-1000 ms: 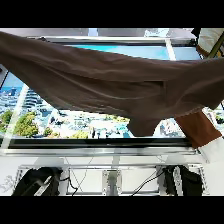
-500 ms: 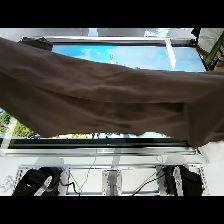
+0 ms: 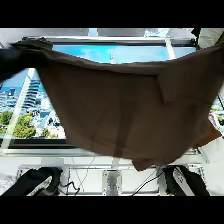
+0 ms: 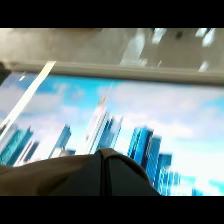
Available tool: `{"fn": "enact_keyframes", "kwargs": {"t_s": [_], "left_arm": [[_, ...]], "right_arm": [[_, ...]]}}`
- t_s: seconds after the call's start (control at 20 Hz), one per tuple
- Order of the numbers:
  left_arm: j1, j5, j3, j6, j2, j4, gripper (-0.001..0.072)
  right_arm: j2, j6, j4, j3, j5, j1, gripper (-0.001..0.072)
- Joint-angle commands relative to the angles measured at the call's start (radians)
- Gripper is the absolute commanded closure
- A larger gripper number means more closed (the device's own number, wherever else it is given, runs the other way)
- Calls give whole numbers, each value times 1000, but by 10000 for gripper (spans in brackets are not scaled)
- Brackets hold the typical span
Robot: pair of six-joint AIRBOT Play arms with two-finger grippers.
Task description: Fold the shirts.
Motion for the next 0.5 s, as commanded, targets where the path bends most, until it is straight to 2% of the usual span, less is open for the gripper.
{"fn": "enact_keyframes", "kwargs": {"t_s": [0.0,0.15,0.2,0.35,0.45], "left_arm": [[13,60,-19,-67,-280,98,702],[69,166,-14,-285,-478,253,702],[97,195,-6,-325,-518,275,702],[167,254,48,-316,-575,279,702],[198,290,79,-302,-580,275,702]], "right_arm": [[-248,-107,28,-154,-121,100,690],[-491,-140,-73,-179,-349,238,690],[-557,-165,-87,-178,-438,270,691],[-718,-186,-148,-92,-632,320,691],[-777,-183,-151,-16,-690,319,691]]}}
